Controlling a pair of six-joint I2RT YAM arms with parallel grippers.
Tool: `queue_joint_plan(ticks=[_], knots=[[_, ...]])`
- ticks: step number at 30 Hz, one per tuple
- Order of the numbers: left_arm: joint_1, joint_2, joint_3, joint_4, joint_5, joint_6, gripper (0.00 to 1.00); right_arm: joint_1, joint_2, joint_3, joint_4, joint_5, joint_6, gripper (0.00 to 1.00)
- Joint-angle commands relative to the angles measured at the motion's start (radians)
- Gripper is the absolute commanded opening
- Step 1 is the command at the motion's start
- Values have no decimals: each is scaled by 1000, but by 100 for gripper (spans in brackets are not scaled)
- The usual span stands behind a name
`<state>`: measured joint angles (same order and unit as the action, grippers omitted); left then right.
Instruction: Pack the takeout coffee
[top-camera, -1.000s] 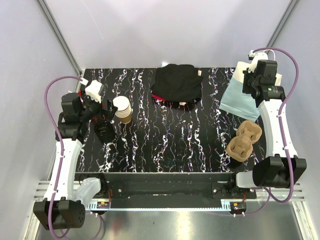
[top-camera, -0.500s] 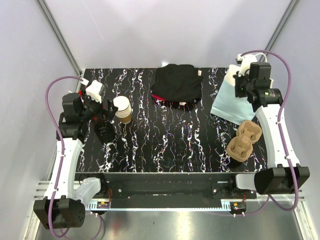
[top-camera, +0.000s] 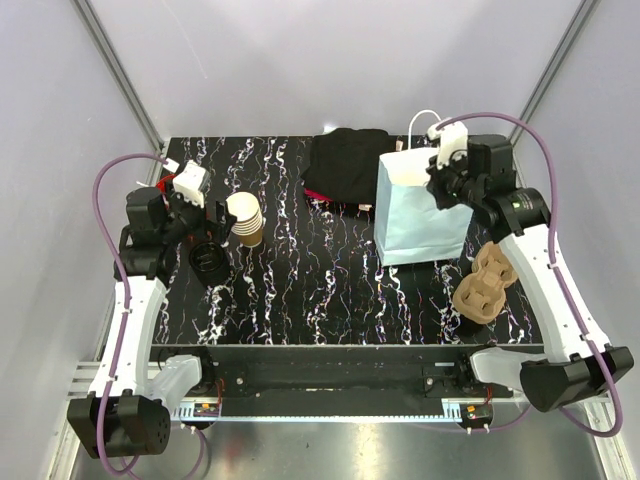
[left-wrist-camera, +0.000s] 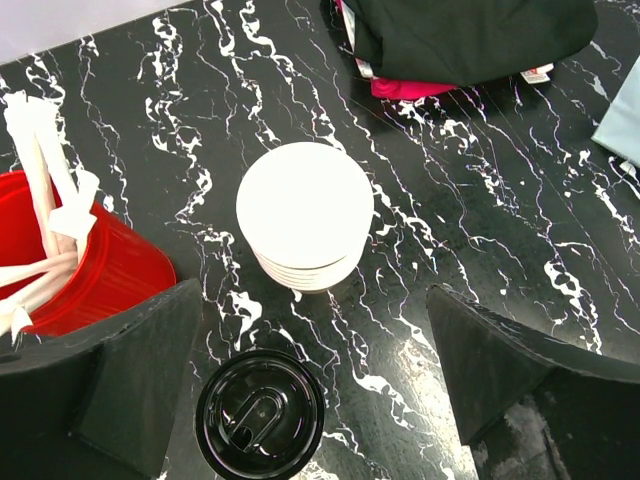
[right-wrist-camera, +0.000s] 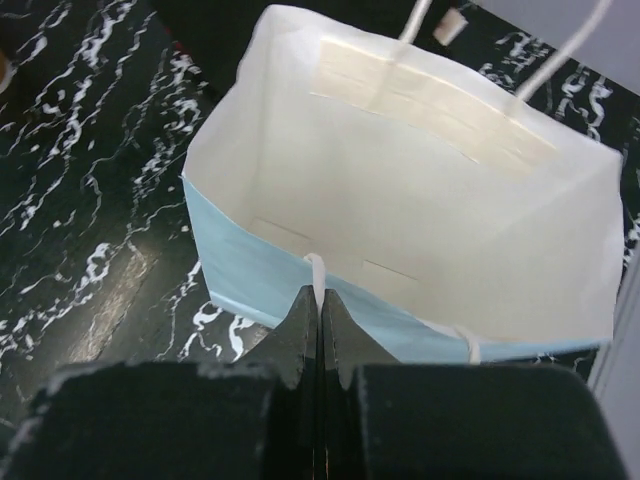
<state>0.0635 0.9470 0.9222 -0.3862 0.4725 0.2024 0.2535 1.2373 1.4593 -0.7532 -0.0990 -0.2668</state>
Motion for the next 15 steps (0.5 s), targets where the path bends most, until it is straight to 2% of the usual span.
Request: queue_joint_plan(ticks=[1,9,15], knots=[[-4,-7,-8,73,28,5,99,85,-27,-34,3,-53,-31,0],[-2,-7,-11,79,22,9,99,196,1,-80,100,-47,0,0],[-4,-7,-14,83,12,14,99,306,82,-7,88,-47,-11,0]])
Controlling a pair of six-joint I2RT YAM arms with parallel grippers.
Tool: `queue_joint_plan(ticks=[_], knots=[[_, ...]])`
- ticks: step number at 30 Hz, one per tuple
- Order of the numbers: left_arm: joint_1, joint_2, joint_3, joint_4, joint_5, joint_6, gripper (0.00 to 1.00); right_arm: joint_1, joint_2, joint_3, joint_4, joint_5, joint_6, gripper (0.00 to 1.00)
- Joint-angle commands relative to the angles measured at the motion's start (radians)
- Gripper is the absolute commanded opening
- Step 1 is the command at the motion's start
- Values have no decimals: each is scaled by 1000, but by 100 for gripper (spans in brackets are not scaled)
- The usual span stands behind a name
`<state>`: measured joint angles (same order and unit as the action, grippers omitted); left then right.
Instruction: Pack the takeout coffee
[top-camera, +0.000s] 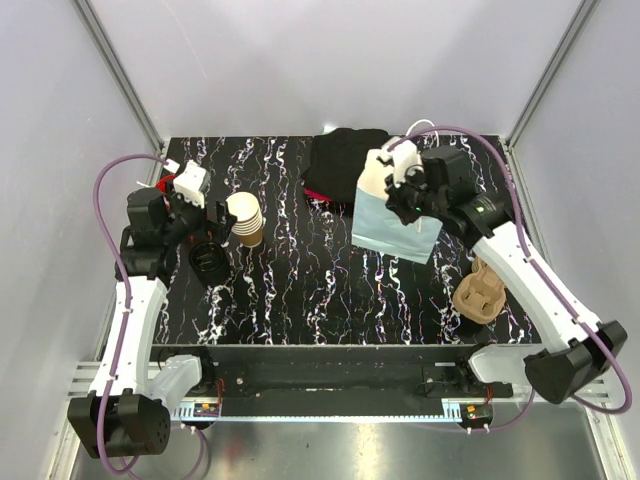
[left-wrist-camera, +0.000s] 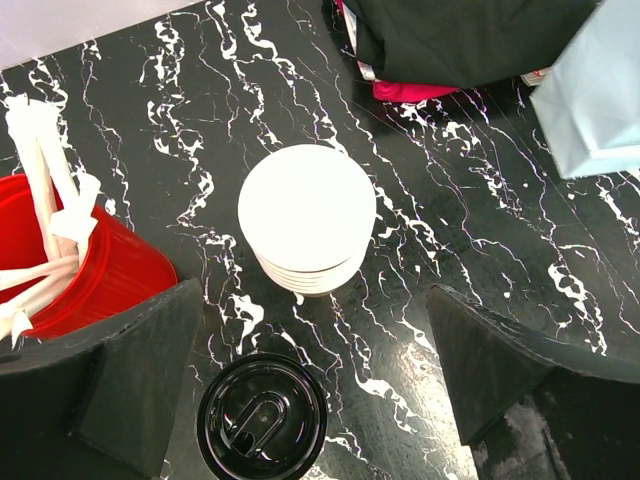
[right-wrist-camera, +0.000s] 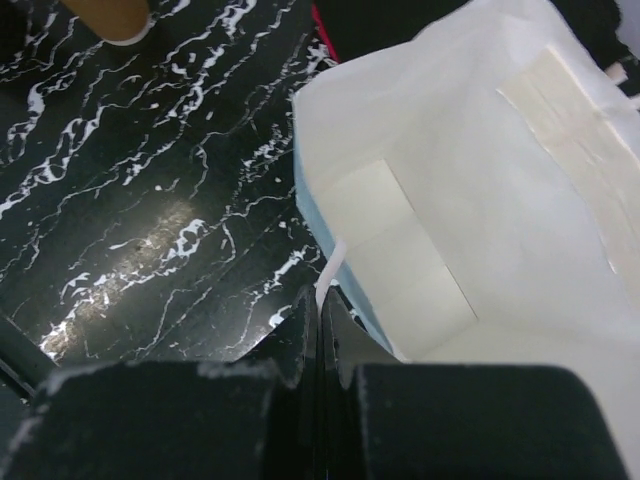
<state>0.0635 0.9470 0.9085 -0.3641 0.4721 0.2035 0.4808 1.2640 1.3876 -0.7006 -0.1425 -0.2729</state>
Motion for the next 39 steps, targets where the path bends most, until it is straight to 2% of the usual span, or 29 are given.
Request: queue_joint_plan(ticks=[1,8,14,20,31,34,35,36,38,39], knots=[[-2,-7,-2,60,10,14,99,96,72,85,27,-2,-14,0],[-2,-10,-8,68,-1,20,99,248,185,140,-5,6,-43,0],[-4,-10,-10,73,-9,24,99,344,221,218,-62,-26,-77,0],[-4,-8,-11,74,-7,25,99,354,187,258,-92,-60,-124,0],[-4,-4,-10,76,-6,22,99,355,137,180,-96,-83,-244,0],[-2,3,-8,74,-4,22,99,354,121,195,-94,-43,-252,23],[-2,3,-7,74,-3,23,99,355,120,200,-94,-33,-253,38],[-4,4,-7,74,-3,22,99,354,117,206,-94,-22,-259,49],[-5,6,-8,73,-4,22,99,354,107,211,-77,30,-259,70],[-4,3,-8,74,-3,23,99,354,104,212,-74,46,-264,76]])
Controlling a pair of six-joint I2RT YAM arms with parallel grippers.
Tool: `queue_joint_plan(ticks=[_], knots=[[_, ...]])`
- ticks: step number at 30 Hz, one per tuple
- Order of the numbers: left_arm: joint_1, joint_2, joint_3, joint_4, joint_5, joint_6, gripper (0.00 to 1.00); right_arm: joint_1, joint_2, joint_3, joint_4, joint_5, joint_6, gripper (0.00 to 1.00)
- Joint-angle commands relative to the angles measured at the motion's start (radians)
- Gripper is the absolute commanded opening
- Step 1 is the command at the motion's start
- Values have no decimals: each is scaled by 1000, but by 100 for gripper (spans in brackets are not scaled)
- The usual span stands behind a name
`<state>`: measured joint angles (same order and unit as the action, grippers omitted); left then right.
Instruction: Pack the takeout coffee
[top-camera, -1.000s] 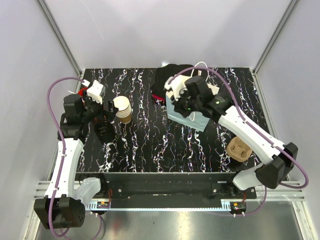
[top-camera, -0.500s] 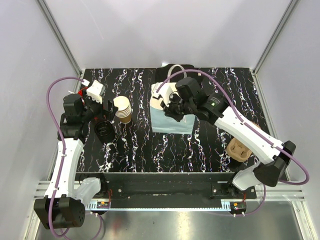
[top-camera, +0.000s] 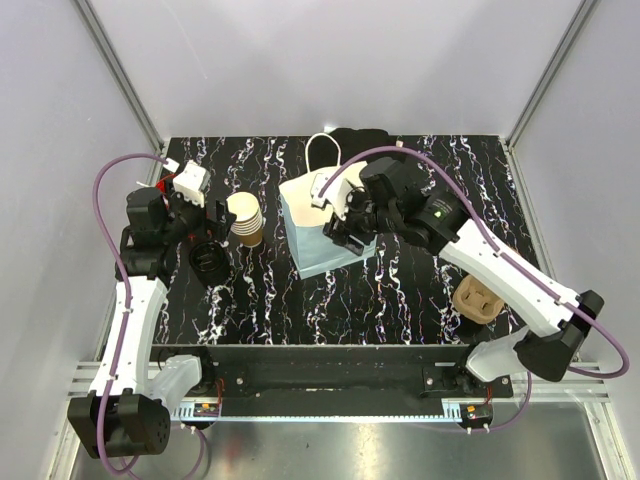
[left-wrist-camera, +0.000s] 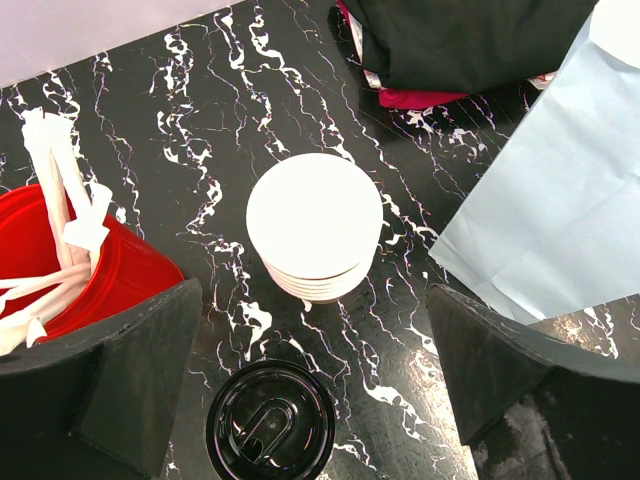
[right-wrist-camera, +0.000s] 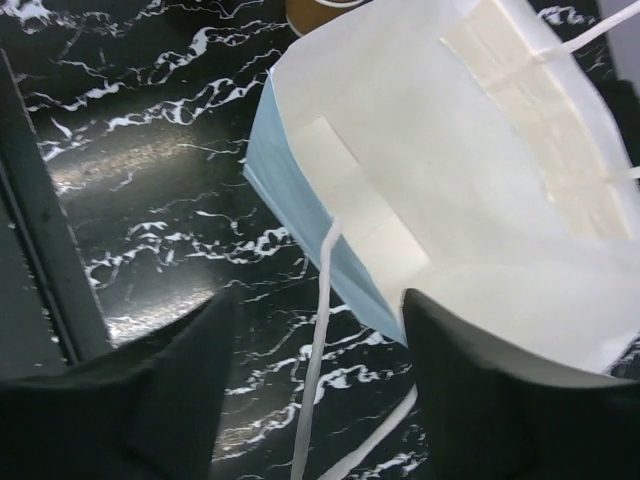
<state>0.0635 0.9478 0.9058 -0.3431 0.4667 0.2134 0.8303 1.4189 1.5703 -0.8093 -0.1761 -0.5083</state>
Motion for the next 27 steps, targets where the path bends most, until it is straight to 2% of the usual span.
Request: queue_joint_plan(ticks=[1,3,5,7,11,14,15,18,22,24,27], knots=[[-4,2,-7,53,1,14,99,4,-61,36,39,105,-29,78],[-5,0,-7,53,0,15,99,4,-75,68,39,128,-27,87],[-4,2,-7,53,3,15,99,3,-92,115,23,158,-27,90],[-4,5,-7,53,3,17,99,3,-110,143,6,171,-30,99],[-4,5,-8,53,6,17,99,-6,-136,197,7,269,-38,100],[-5,2,-10,55,4,18,99,-78,-164,188,65,365,-4,100],[-4,0,-10,55,4,18,99,-138,-179,178,79,372,20,100],[-4,-4,-12,55,1,20,99,-227,-231,71,123,357,42,100],[-5,-6,-12,53,9,18,99,-279,-277,-133,203,336,73,100],[-5,-9,-12,53,9,18,99,-312,-279,-219,217,296,119,100],[-5,-10,-13,55,7,18,99,-379,-256,-292,231,143,195,100]])
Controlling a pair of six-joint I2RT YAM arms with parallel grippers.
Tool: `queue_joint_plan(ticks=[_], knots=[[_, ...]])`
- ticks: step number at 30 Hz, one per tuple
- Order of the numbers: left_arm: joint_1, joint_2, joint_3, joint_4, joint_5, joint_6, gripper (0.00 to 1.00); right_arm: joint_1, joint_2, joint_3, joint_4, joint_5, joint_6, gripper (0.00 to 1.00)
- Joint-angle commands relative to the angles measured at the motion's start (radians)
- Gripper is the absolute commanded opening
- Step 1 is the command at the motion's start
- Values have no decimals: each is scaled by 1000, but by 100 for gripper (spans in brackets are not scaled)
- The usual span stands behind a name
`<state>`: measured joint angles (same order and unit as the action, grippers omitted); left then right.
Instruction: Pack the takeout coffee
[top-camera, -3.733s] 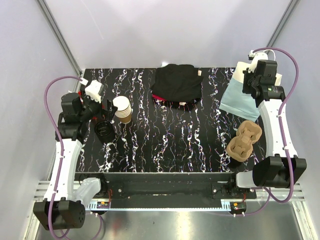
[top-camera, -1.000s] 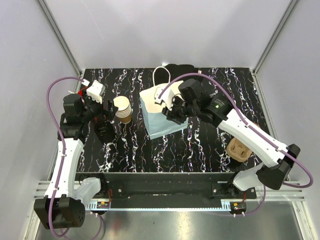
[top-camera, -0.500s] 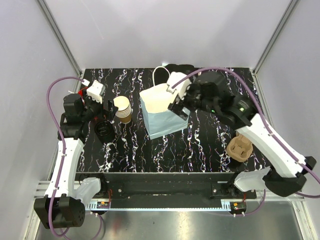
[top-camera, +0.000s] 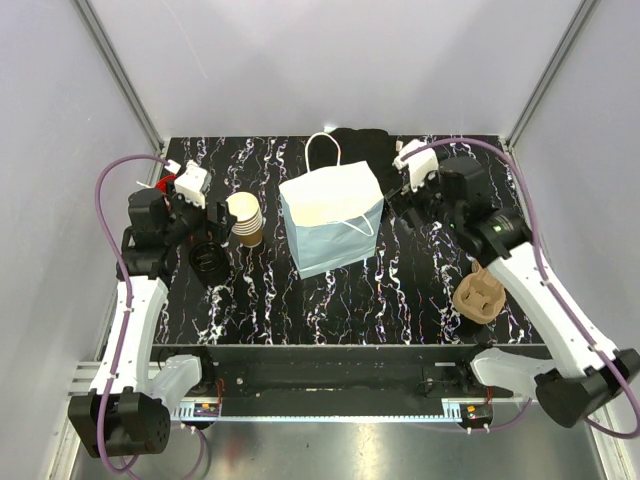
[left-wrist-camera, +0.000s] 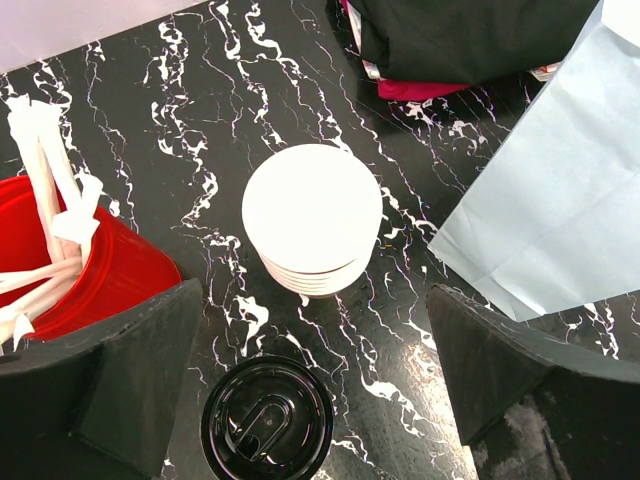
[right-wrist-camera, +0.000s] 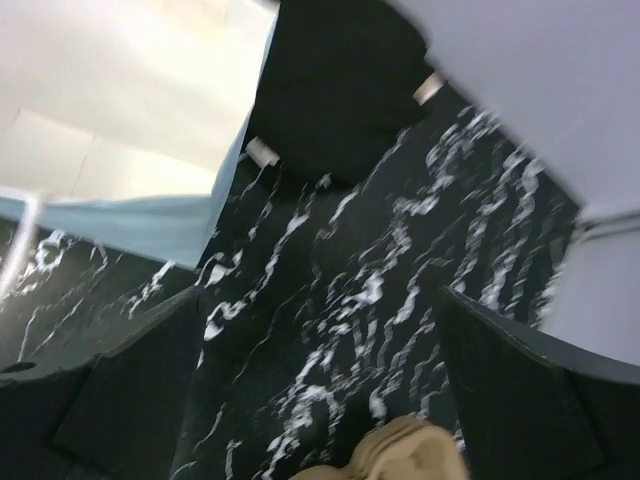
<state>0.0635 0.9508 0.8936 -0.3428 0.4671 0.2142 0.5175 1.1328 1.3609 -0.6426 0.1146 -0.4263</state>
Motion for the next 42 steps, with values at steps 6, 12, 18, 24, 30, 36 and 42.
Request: queue_joint_plan(ticks=[6,12,18,24,30,36,42], knots=[[-5,-20,-1,54,4,17,99,-152,120,-158,118,-332,231,100],[-5,-17,-4,54,2,24,99,-211,180,-204,233,-441,345,100],[-4,-14,-5,56,7,24,99,-212,257,-221,285,-466,379,100],[-4,-18,-5,56,4,24,99,-212,321,-212,334,-469,397,100],[-5,-18,-4,56,5,21,99,-214,375,-166,386,-431,382,100],[-4,-17,-2,56,4,20,99,-215,424,-98,399,-383,374,100],[-4,-17,-1,53,16,22,99,-224,294,-63,211,-316,235,100]])
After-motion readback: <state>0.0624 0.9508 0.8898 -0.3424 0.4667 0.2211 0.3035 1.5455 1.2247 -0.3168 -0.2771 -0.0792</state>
